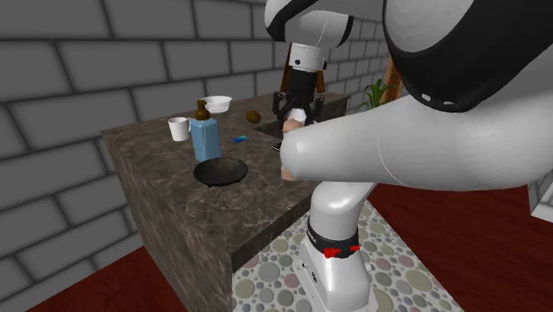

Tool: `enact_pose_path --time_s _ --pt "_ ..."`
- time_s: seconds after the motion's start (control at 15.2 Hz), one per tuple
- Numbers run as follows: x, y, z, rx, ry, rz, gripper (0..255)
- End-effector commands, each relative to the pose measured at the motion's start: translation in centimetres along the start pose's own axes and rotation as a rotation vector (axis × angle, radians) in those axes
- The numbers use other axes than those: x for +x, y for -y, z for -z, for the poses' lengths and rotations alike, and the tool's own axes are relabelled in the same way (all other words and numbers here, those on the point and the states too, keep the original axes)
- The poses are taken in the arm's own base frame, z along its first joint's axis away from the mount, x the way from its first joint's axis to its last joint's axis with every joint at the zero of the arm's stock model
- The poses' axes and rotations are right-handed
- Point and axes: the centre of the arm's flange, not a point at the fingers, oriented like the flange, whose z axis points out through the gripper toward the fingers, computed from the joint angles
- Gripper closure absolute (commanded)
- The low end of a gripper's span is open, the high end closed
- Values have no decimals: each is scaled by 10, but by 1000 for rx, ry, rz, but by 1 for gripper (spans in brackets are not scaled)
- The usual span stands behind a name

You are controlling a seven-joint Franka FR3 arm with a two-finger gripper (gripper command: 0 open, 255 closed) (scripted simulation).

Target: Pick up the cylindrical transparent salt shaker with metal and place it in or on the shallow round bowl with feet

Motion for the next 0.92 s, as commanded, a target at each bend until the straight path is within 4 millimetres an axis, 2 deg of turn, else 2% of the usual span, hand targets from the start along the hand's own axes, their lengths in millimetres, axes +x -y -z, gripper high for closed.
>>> enact_pose_path --time_s 0.0,0.66,0.86 --pt "-1 2 11 0 0 0 255" --pt "-2 10 63 0 0 0 255" --pt "13 46 69 0 0 0 255"
